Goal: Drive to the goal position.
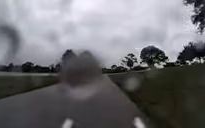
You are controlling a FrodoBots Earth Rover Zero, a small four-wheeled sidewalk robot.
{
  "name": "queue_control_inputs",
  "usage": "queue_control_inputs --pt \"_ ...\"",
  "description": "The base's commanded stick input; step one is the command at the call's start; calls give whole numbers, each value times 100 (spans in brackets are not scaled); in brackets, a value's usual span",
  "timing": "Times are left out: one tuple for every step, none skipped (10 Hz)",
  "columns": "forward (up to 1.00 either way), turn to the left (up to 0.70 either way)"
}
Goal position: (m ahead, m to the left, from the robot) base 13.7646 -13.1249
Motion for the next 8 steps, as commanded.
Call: queue_control_inputs --pt "100 0" --pt "100 0" --pt "100 0" --pt "100 0" --pt "100 0" --pt "100 0" --pt "100 0" --pt "100 0"
